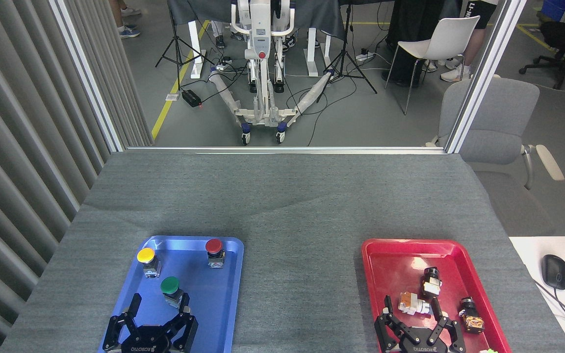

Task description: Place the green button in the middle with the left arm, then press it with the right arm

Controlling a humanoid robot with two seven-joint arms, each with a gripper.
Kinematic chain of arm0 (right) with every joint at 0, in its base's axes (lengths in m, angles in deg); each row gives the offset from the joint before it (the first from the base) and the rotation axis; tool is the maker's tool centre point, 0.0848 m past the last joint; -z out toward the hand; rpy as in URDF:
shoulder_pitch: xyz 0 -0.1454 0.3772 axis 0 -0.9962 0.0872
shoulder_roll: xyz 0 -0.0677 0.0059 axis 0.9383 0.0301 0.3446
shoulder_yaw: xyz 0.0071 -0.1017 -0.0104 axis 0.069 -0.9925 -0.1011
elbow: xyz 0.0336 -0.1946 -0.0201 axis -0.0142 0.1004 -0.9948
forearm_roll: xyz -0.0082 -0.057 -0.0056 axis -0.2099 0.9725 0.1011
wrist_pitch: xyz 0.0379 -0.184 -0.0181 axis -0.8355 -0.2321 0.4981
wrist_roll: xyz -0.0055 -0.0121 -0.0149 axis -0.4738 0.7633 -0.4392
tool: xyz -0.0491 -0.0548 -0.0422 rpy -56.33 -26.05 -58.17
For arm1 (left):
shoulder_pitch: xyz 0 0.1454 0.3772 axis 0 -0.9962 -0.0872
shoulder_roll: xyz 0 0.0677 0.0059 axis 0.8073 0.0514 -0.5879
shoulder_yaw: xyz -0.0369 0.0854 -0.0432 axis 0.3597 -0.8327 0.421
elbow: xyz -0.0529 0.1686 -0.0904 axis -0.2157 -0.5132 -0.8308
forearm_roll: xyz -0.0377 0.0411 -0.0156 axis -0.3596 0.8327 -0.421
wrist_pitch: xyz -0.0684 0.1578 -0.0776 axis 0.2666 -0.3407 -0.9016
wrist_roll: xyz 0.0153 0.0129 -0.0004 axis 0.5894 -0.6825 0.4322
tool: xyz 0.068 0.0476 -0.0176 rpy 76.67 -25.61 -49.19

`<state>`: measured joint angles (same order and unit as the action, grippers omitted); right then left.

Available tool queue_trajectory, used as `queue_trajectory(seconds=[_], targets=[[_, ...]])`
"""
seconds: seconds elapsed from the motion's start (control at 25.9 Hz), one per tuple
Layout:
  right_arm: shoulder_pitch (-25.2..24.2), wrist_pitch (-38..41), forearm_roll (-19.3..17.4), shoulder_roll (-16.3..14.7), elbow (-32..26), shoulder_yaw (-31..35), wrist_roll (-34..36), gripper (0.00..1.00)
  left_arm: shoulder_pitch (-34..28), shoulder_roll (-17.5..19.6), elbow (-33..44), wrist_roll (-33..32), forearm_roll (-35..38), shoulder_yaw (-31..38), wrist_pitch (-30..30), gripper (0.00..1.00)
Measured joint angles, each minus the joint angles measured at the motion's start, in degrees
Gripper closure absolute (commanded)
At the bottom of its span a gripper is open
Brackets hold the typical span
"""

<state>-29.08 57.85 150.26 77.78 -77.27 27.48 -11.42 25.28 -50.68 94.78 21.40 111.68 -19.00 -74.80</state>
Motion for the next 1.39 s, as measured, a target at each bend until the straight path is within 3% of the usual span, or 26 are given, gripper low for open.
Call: queue_trajectory(seconds=[0.66,1.39], targets=[[-0.20,-0.02,-0.54,-0.16,-0.16,-0.04,-0.26,0.00,0.17,-0.01,-0.12,-0.47,-0.06,-0.02,1.34,0.00],[-0.22,2.86,-1.63,-2.91,-2.48,0.05,-0.32,0.00,1.12,0.44,-4.72,-1.10,0.03,0.02,1.31,0.01]])
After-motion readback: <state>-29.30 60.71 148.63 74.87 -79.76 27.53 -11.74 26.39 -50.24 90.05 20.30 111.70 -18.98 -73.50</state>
